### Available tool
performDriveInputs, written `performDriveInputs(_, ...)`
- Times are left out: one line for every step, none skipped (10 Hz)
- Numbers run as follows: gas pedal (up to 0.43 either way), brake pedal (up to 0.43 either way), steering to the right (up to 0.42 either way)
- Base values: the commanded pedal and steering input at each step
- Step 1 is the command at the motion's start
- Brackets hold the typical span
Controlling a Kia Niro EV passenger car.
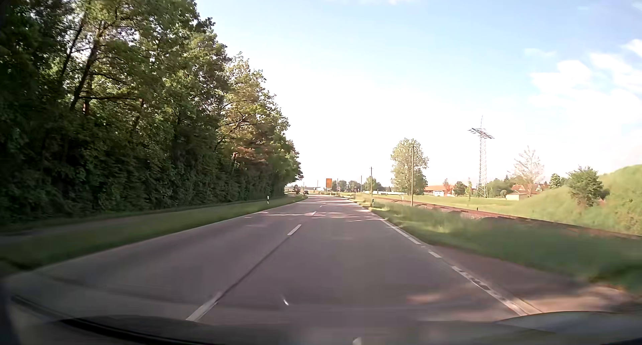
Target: Follow the waypoints while adhering to traffic rules and regulations
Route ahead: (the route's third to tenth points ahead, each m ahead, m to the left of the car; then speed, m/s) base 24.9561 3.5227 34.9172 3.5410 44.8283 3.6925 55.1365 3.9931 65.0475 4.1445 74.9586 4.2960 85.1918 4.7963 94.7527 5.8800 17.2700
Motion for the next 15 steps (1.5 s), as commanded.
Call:
performDriveInputs(0.110,0.000,0.000)
performDriveInputs(0.110,0.000,0.000)
performDriveInputs(0.110,0.000,0.000)
performDriveInputs(0.110,0.000,0.000)
performDriveInputs(0.110,0.000,0.000)
performDriveInputs(0.098,0.000,0.000)
performDriveInputs(0.098,0.000,0.000)
performDriveInputs(0.098,0.000,-0.001)
performDriveInputs(0.098,0.000,0.000)
performDriveInputs(0.098,0.000,0.000)
performDriveInputs(0.098,0.000,0.000)
performDriveInputs(0.098,0.000,-0.001)
performDriveInputs(0.098,0.000,-0.001)
performDriveInputs(0.039,0.000,-0.001)
performDriveInputs(0.000,0.000,0.000)
